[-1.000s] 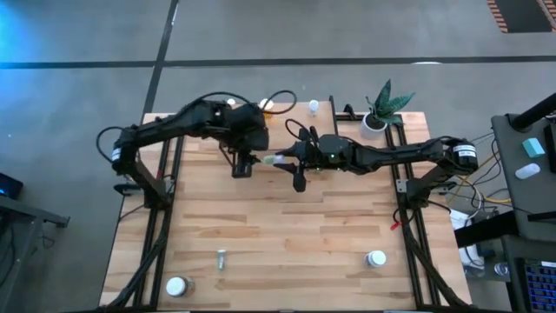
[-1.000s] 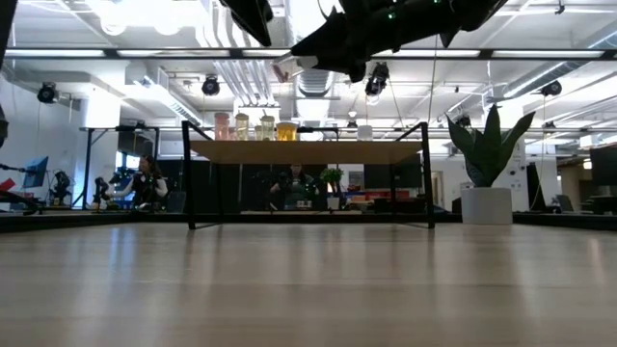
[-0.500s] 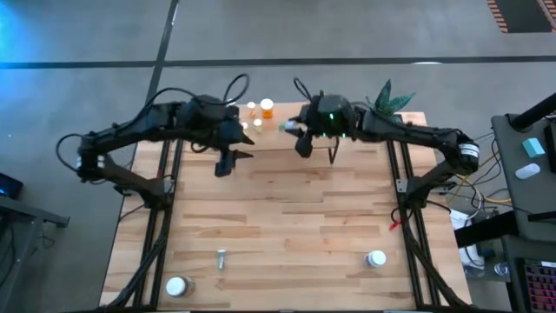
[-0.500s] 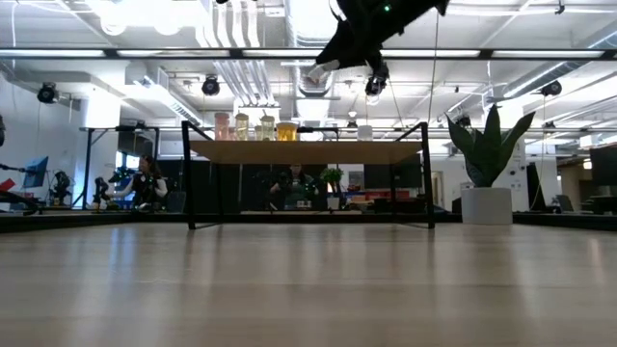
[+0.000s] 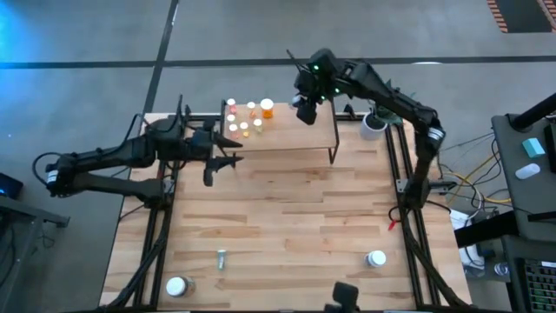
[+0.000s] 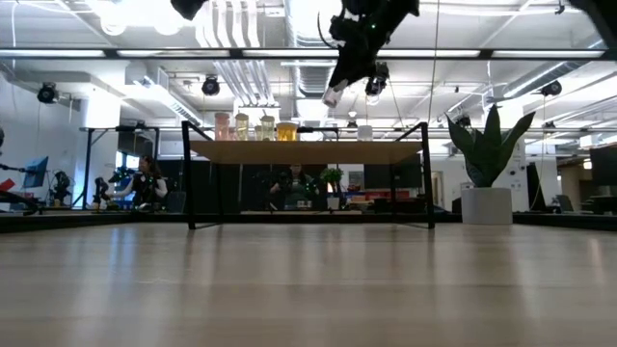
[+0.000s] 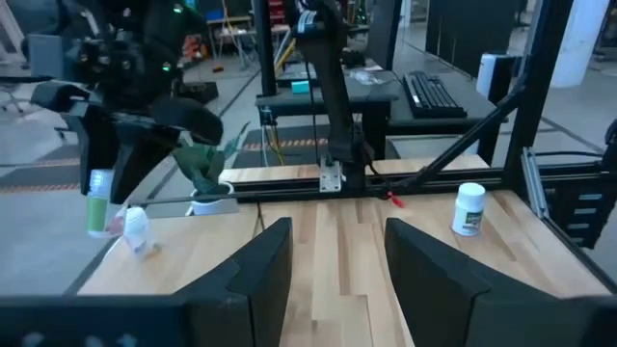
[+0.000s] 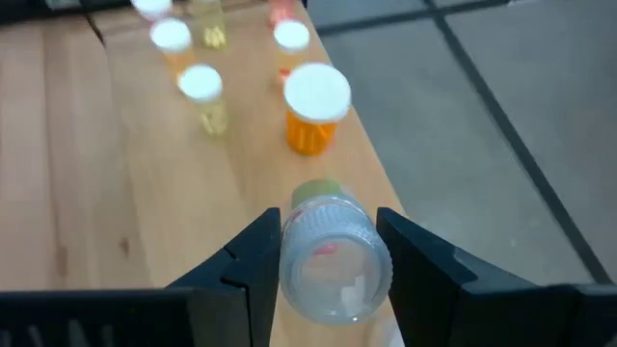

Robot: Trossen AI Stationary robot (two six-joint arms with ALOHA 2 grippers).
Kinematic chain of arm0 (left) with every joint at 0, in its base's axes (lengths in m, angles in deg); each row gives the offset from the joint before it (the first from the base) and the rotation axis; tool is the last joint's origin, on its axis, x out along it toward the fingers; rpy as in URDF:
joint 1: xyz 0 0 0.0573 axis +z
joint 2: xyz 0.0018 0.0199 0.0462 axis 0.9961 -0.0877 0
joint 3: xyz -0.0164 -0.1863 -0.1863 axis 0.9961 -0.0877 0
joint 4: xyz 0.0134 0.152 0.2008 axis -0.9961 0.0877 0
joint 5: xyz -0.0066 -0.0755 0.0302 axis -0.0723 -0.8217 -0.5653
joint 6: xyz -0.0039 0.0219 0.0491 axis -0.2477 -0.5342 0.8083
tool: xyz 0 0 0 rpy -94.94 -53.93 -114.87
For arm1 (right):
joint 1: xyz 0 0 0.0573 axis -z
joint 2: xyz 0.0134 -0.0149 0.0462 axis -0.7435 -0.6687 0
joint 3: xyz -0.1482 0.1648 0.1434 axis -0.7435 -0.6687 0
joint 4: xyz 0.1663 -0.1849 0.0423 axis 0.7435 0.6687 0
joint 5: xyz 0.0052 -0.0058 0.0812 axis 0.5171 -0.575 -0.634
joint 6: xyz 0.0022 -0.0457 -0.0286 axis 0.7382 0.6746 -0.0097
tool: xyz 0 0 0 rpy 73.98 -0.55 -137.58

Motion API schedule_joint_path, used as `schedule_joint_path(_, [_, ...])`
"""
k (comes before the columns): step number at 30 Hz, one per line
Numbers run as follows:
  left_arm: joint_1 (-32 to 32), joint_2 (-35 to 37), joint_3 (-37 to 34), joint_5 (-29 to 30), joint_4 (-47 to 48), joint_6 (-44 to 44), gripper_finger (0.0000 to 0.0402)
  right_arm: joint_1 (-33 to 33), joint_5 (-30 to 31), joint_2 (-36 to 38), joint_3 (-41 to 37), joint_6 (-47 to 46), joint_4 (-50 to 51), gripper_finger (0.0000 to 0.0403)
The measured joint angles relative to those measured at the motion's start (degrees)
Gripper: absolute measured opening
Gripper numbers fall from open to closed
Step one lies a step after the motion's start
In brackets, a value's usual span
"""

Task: Pick and place medicine bottles onto shelf by color
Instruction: Put the transparent pill bottle on the shelf

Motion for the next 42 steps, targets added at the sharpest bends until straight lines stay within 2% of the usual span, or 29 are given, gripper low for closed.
schedule_joint_path(4, [0.00,1.80,-3.89,0.00,-3.25,-0.04,0.0151,1.48,-0.07,-6.77,8.45,2.27,7.31,0.0146])
schedule_joint_path(11, [0.00,0.97,-5.61,-0.02,-3.08,-0.14,0.0151,2.35,-0.03,-16.12,20.24,5.60,17.17,0.0146])
schedule_joint_path(23, [0.00,-1.94,-5.84,-0.05,-3.08,-1.44,0.0151,2.24,0.00,-17.87,19.46,7.13,19.99,0.0146])
schedule_joint_path(42, [0.00,-1.96,-5.88,-0.07,-3.09,-1.65,0.0151,1.94,-0.16,-17.85,15.48,4.94,20.43,0.0146])
